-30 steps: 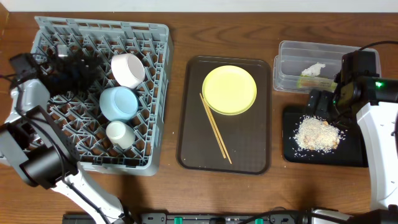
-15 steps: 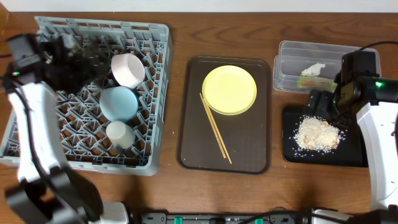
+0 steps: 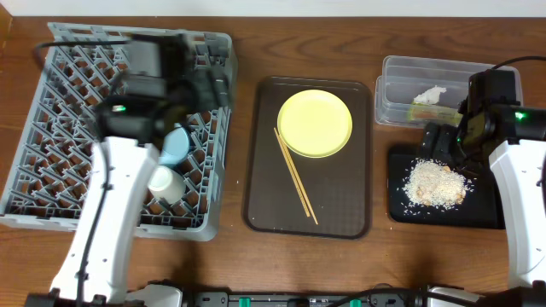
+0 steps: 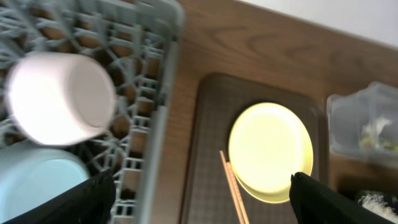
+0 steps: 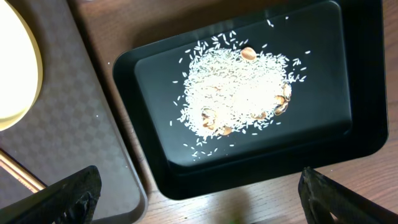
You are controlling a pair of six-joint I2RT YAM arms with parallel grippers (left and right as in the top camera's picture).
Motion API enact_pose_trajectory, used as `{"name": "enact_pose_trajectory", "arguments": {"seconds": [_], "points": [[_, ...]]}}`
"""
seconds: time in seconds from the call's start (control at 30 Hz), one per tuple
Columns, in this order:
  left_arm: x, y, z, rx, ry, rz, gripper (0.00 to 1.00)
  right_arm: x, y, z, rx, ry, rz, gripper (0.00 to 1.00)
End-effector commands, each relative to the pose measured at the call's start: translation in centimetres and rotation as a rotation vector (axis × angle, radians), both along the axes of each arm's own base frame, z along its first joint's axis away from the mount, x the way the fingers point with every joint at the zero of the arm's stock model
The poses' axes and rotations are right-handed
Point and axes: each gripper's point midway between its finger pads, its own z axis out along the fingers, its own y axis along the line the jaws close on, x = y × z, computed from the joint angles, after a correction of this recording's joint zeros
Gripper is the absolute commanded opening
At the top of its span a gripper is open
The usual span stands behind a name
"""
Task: Sort waste into correct bins and load items into the dishwasher
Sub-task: 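Withdraw the left gripper from the rack toward the yellow plate, then grasp the yellow plate edge with the left gripper and lift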
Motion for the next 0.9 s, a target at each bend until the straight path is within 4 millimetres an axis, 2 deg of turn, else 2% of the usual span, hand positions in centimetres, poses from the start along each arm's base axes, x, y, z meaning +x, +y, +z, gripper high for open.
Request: {"name": "enact_pose_trajectory", "arguments": {"seconds": [0.0,0.07,0.23,0.47,0.7,0.87], "points": [[0.6,-2.3,-1.9,0.126,0.007,0.005,0.91,0.2,-0.5,0.8,-0.014,-0.023,0.000,0.99],[0.7,-4.8,-2.8,0.172,0.002,-0.056,0.91,0.2,-0.5,0.8,-0.014,-0.023,0.000,0.99],[1.6,-9.9,-5.6,0.302,-0.005,-0.178,0.93,0.2,-0.5,0.8,-0.015,-0.023,0.000,0.99],[0.9,-17.8,-12.2,0.378,0.011,-0.391,0.94,0.2,-0.5,0.8,-0.015,-0.023,0.000,0.99],[-0.8,-21.0,-18.9,0.435,0.094,-0.479,0.94,0.2,-0.5,0.8,-0.015,-0.023,0.000,0.99],[-2.2,-22.6,-21.3,0.500,0.108,-0.589,0.94,0.2,-0.5,0.8,-0.015,-0.024,0.000,0.99]]}}
